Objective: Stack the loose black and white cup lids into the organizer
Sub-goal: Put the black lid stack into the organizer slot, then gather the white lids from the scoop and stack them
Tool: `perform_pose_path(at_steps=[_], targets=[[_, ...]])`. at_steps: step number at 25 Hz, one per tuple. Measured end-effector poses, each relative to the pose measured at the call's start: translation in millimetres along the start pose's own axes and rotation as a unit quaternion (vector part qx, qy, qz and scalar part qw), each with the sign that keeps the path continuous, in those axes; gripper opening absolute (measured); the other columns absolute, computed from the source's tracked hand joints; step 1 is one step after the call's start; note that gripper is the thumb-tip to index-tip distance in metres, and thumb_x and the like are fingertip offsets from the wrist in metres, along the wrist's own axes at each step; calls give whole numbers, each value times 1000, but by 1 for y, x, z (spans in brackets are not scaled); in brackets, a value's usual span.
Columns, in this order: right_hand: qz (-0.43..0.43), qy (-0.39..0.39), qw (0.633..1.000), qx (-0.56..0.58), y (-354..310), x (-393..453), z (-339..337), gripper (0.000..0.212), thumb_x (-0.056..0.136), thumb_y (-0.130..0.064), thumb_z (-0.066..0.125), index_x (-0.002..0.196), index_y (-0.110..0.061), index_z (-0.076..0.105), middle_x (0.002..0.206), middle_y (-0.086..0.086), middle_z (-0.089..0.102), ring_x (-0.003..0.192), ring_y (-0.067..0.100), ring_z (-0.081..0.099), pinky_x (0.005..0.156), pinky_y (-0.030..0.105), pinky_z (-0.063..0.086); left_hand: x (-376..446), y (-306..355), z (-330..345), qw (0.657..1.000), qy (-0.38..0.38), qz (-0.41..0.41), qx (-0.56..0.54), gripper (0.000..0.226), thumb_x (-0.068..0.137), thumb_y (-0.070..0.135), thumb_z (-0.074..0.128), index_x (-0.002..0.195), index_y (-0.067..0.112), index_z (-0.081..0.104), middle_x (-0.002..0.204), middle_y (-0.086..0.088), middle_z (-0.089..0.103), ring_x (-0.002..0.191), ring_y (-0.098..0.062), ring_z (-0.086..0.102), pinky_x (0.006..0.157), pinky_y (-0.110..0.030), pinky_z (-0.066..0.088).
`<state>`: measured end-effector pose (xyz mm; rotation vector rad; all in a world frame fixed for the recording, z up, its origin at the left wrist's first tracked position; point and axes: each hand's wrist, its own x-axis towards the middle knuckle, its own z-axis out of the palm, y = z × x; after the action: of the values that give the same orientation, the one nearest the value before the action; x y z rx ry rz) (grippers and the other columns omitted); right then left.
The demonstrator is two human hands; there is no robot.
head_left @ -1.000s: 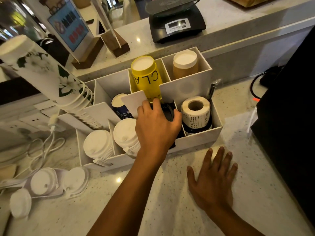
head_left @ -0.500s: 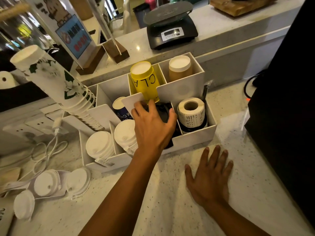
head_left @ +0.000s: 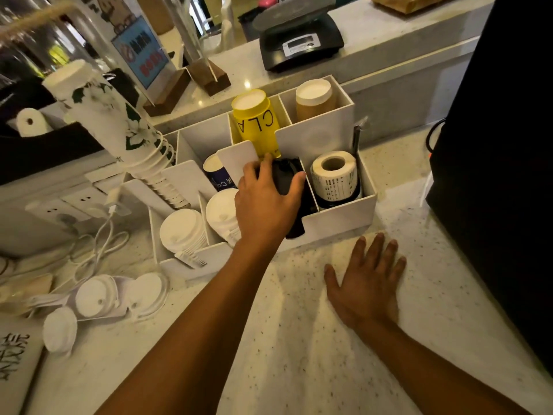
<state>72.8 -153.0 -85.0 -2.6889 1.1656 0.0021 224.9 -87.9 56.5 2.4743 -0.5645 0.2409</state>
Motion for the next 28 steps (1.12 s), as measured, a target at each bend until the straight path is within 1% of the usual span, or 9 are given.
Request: perform_pose_path(at_steps=[3, 8, 10, 13, 18, 21, 23, 26, 28], targets=[[-35, -7, 999, -3, 0, -1, -1, 84, 90, -65, 16, 155, -12, 22, 163, 21, 17, 150, 45, 6, 118, 64, 5, -1, -6, -6, 998, -49, -30, 3, 83, 81, 73, 53, 149, 27, 35, 147, -9, 42, 132, -33, 45, 103, -51, 49], [-106, 46, 991, 65, 1, -5, -1, 65, 91, -47, 29, 144, -12, 44, 151, 17, 46, 142, 42, 33, 116, 63, 19, -52, -27, -37, 1000, -8, -30, 5, 84, 87, 66, 55, 155, 28, 22, 162, -8, 26, 148, -31, 26, 116, -51, 33], [-125, 53, 988, 78, 2, -7, -1, 62, 91, -44, 29, 140, -12, 48, 147, 16, 49, 138, 41, 36, 116, 62, 21, -79, -49, -57, 1000, 16, -19, 11, 84, 88, 63, 56, 156, 27, 21, 164, -6, 24, 150, -28, 23, 118, -50, 27], [-154, 54, 983, 87, 3, -10, -6, 58, 92, -42, 28, 134, -12, 53, 142, 16, 52, 135, 39, 37, 115, 61, 22, -113, -90, -81, 999, 40, -32, 12, 83, 87, 62, 55, 155, 27, 23, 164, -5, 25, 149, -26, 25, 119, -51, 26], [-235, 40, 964, 115, -10, -34, -11, 57, 90, -43, 35, 129, -10, 60, 136, 16, 59, 134, 38, 41, 115, 56, 23, -151, -179, -103, 994, 48, -97, 32, 82, 87, 60, 59, 153, 28, 24, 164, -2, 23, 150, -22, 22, 118, -45, 26], [-279, 51, 943, 174, -51, -70, -3, 50, 90, -38, 41, 122, -8, 66, 124, 15, 66, 122, 35, 48, 107, 49, 35, -167, -226, -103, 990, 47, -133, 26, 85, 84, 60, 61, 153, 26, 26, 162, -2, 26, 148, -21, 24, 118, -42, 28], [-339, 52, 912, 223, -99, -96, 9, 44, 91, -34, 45, 117, -8, 68, 119, 12, 68, 116, 30, 52, 103, 42, 38, -171, -264, -100, 987, 46, -152, 15, 90, 80, 60, 67, 153, 27, 26, 160, -2, 30, 146, -21, 27, 118, -42, 29], [-403, 44, 870, 280, -176, -119, 26, 38, 91, -31, 49, 118, -11, 68, 122, 7, 67, 117, 25, 54, 102, 41, 45, -160, -312, -95, 980, 51, -188, 30, 107, 72, 70, 71, 154, 29, 18, 162, -1, 27, 147, -20, 22, 120, -45, 24], [-414, 41, 855, 311, -215, -120, 30, 37, 92, -29, 50, 120, -12, 68, 125, 6, 66, 120, 22, 53, 106, 34, 42, -148, -320, -95, 982, 74, -170, 39, 115, 68, 74, 71, 155, 28, 12, 163, -4, 24, 148, -22, 18, 121, -45, 18]])
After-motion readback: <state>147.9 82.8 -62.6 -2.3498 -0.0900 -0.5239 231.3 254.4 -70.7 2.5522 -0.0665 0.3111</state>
